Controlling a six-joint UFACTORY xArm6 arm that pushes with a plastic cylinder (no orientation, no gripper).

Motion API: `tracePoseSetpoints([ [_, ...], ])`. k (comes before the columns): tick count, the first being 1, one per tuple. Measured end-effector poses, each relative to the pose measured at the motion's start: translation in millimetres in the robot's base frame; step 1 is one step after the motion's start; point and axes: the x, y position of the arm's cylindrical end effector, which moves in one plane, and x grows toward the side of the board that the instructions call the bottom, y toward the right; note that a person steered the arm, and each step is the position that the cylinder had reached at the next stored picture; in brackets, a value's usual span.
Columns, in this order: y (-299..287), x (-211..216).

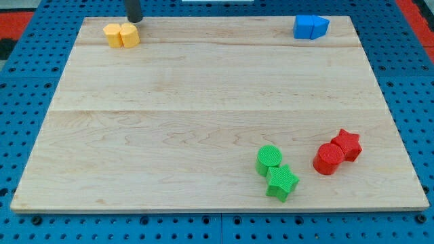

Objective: Point your arm towards yellow hexagon

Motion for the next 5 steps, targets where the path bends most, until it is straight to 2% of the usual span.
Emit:
tracePoseSetpoints([
  [3, -61.4, 1.0],
  [5, -62.9, 20.4],
])
